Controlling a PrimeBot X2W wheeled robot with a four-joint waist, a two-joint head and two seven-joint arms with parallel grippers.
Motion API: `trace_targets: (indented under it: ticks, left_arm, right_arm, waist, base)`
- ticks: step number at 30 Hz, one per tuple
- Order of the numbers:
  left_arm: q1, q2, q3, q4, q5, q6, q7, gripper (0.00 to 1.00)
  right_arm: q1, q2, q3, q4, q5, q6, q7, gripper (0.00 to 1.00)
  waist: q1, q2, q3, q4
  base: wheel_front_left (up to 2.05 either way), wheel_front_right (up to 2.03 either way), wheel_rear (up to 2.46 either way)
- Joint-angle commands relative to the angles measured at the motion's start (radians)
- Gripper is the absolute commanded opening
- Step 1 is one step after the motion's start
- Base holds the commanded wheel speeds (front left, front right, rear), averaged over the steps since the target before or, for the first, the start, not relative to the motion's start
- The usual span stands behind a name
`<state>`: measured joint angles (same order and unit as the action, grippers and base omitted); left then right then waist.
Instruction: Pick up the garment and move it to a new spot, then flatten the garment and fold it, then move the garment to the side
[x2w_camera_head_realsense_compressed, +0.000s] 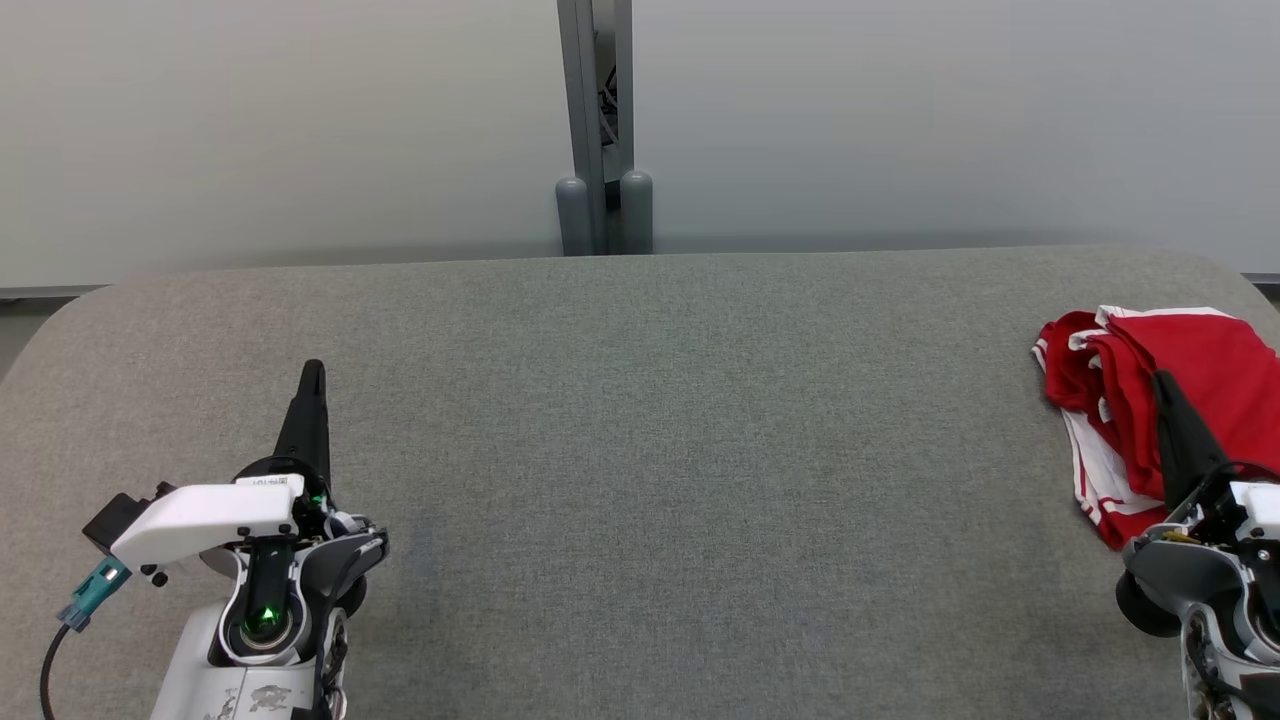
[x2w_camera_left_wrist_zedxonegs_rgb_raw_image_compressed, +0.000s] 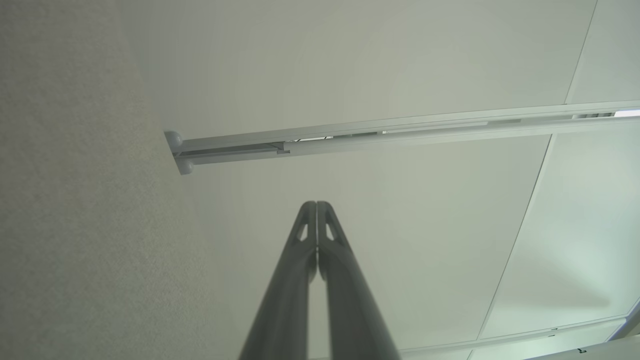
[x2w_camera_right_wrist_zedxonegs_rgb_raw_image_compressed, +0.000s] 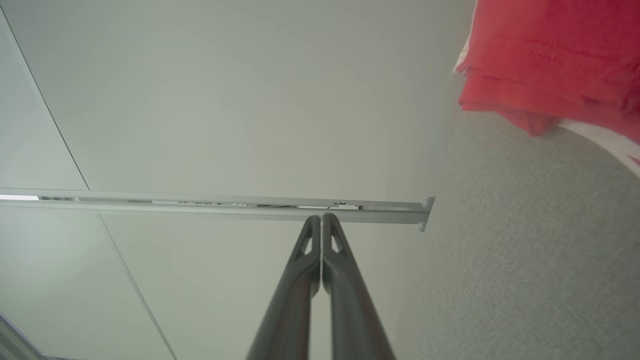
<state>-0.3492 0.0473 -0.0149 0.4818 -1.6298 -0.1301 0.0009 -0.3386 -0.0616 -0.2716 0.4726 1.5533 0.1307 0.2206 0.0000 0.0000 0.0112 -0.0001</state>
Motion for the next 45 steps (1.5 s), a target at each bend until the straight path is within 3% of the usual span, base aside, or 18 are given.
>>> trace_targets:
  ticks: [1, 45]
  left_arm:
    - [-0.010, 0.005, 0.004, 0.001, -0.004, -0.004, 0.004, 0.00]
    - [-0.010, 0.006, 0.004, 0.000, -0.005, -0.004, 0.004, 0.00]
  right_arm:
    - [-0.003, -0.008, -0.001, 0.003, 0.003, 0.000, 0.005, 0.00]
    - [-0.002, -0.010, 0.004, 0.003, 0.007, 0.000, 0.000, 0.00]
  waist:
    - [0.0000, 0.0000, 0.000, 0.000]
    - [0.0000, 0.0000, 0.000, 0.000]
  base:
    - [0.00, 0.00, 0.00]
    - [0.00, 0.00, 0.00]
